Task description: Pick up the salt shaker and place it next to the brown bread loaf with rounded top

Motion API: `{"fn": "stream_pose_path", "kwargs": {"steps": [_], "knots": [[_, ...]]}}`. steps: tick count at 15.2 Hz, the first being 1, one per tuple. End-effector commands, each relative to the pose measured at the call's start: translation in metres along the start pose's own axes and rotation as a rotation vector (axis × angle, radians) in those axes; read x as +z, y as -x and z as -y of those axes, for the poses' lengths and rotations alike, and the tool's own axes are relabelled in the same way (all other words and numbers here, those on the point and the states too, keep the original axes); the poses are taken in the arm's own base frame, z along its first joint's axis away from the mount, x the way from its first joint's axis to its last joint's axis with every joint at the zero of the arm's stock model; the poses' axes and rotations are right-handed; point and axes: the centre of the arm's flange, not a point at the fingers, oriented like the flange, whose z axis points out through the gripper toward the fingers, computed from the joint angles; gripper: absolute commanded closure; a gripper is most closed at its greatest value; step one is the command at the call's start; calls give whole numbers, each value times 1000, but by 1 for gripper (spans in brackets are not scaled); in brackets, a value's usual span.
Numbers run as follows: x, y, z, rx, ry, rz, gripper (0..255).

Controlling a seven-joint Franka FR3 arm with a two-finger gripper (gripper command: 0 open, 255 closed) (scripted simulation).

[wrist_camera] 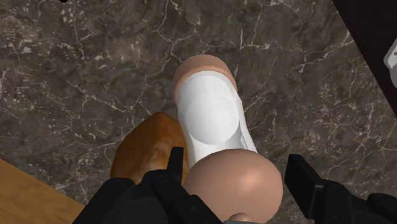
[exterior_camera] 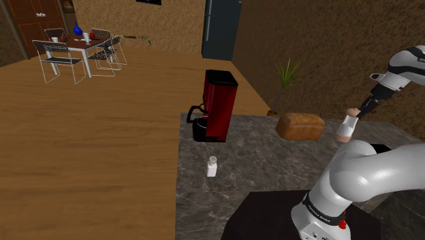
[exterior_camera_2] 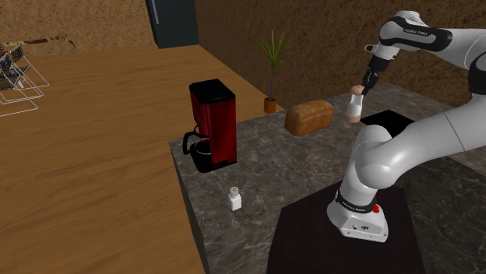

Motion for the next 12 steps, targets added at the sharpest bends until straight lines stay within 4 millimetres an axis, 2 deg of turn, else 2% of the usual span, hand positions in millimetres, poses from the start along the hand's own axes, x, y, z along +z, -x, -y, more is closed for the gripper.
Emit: {"fn": "stream_pose_path", "kwargs": {"steps": [1,12], "knots": [[10,3,-1,0,1,0,255],[67,14,-7,0,1,0,255]]}}
